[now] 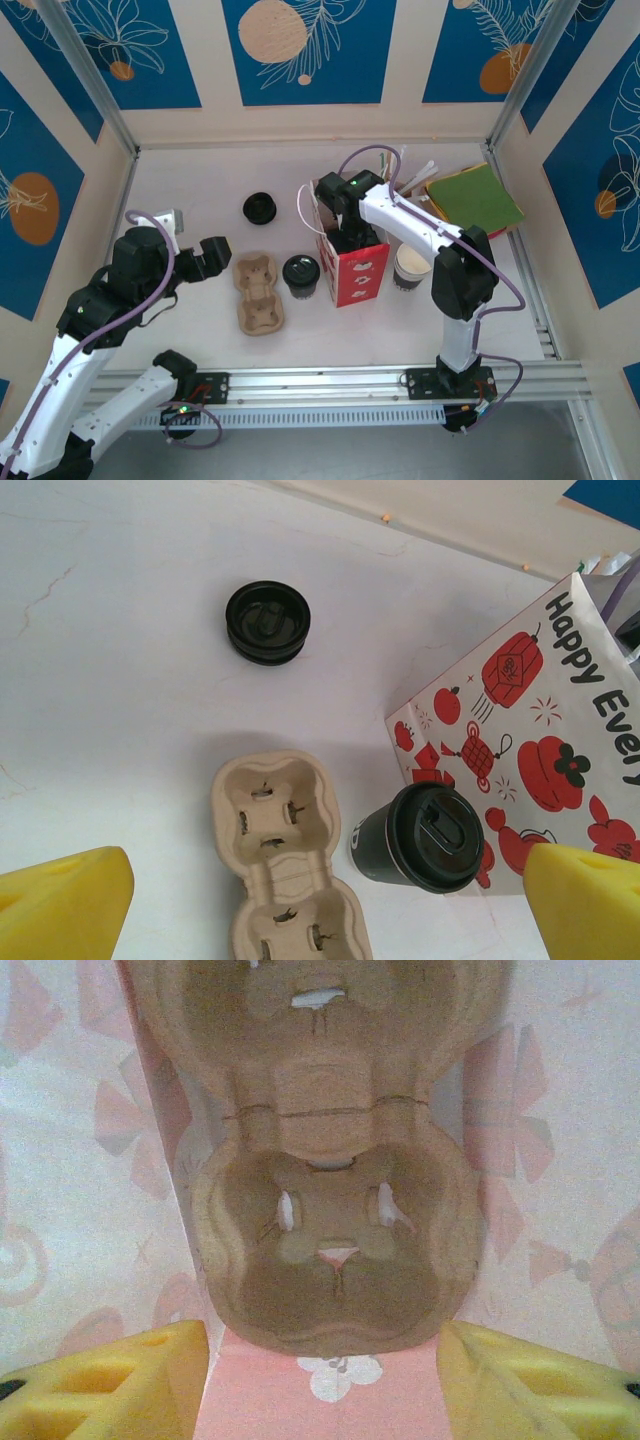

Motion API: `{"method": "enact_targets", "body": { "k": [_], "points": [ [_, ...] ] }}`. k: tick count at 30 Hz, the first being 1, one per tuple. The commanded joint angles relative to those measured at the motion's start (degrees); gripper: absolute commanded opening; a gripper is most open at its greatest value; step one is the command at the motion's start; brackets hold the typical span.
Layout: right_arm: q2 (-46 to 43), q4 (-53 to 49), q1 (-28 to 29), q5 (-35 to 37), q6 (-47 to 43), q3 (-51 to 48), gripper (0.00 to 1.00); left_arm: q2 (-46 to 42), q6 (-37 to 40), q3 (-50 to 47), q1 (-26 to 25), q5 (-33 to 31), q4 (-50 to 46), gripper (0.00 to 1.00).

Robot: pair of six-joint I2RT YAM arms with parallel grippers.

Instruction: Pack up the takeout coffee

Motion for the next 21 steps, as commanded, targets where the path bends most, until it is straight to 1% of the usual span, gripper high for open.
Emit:
{"method": "enact_targets", "body": {
  "k": [1, 21],
  "points": [
    [-2.19, -1.96, 0.44, 0.59, 1.02, 1.90, 0.62, -0.59, -0.43, -0.66, 0.50, 0.05, -0.19, 1.00],
    [-3.42, -2.05, 0.50, 1.29, 1.73, 3.04, 0.64, -0.94, -0.73, -0.76, 0.55, 0.31, -0.42, 1.00]
  ]
}}
